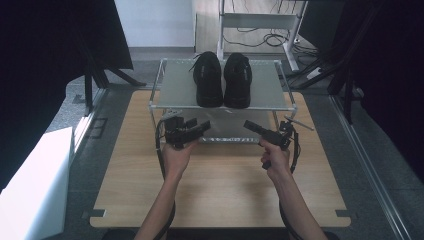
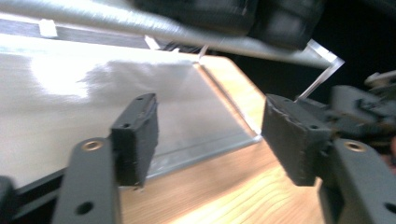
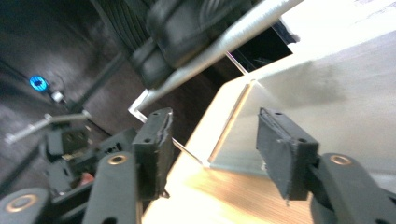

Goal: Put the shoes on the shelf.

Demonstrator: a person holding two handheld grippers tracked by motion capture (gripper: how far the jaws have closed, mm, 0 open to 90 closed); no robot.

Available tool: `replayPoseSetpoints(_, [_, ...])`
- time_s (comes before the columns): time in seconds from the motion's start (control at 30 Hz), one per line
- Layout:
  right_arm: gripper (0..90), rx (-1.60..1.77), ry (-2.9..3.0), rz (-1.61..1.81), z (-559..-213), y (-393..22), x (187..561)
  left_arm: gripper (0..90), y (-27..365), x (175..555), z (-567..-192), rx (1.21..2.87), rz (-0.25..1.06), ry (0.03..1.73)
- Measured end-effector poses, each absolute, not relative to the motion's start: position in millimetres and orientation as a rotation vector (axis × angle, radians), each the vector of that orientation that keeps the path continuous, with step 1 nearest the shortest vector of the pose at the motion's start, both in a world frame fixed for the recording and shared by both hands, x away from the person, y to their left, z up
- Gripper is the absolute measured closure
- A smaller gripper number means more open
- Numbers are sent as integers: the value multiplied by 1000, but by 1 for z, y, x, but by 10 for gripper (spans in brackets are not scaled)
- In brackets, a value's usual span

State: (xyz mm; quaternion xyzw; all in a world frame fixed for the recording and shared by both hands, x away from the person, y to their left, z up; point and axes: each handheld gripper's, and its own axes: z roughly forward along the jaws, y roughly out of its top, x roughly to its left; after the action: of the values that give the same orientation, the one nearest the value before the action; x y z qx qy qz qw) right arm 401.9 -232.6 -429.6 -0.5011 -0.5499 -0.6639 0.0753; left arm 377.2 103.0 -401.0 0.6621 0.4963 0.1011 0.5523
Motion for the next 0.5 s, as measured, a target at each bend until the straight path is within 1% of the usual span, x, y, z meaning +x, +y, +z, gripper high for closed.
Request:
replayPoseSetpoints(0.17, [380, -1487, -1832, -1968, -432, -237, 395, 210, 106, 367, -406, 1618, 270, 1167])
replayPoseSetpoints(0.2, [364, -1482, -1869, -1959, -432, -237, 393, 193, 106, 364, -408, 1631, 277, 1168])
replayPoseSetpoints(0.33, [307, -1458, -2020, -1932, -432, -237, 385, 146, 108, 356, -413, 1669, 302, 1181])
replayPoseSetpoints(0.5, [254, -1426, -2153, -1919, -432, -239, 373, 125, 114, 346, -418, 1700, 334, 1193])
